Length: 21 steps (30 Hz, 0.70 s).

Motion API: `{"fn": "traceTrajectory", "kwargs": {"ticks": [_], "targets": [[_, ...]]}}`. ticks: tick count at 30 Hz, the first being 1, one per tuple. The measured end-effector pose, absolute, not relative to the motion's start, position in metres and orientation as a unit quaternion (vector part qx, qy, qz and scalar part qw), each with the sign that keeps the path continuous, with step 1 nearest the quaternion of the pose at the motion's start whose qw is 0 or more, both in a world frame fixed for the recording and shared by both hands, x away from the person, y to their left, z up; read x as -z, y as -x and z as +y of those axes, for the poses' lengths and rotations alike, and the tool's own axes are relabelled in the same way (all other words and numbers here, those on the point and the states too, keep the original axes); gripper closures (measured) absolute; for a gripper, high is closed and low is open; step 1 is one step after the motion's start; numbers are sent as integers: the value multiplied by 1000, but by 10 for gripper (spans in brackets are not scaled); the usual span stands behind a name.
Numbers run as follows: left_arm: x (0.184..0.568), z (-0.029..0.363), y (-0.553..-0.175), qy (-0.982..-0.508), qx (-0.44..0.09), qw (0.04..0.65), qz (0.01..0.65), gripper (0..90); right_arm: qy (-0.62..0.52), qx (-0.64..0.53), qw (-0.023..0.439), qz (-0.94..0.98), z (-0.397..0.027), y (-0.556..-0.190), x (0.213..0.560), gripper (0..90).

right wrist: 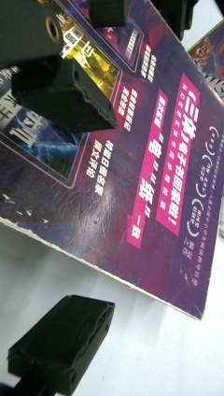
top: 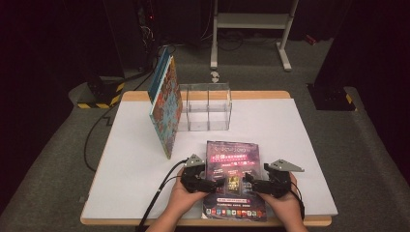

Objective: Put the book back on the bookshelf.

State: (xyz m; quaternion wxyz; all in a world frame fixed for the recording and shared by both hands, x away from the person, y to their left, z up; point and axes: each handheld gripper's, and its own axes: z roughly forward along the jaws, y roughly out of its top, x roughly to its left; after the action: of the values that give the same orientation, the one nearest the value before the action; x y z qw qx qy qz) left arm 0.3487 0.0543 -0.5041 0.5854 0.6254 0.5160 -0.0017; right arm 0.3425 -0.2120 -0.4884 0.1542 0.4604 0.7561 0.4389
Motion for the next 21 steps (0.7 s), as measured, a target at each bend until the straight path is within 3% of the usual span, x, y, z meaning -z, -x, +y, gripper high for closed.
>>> {"fn": "traceTrajectory", "kwargs": {"ticks": [10, 21], "targets": [[498, 48, -342, -634, -28, 582, 508, 103, -476, -453, 112, 746, -215, -350, 494, 89], [494, 54, -335, -635, -33, 593, 493, 288, -470, -458, 81, 750, -209, -347, 496, 90]]}}
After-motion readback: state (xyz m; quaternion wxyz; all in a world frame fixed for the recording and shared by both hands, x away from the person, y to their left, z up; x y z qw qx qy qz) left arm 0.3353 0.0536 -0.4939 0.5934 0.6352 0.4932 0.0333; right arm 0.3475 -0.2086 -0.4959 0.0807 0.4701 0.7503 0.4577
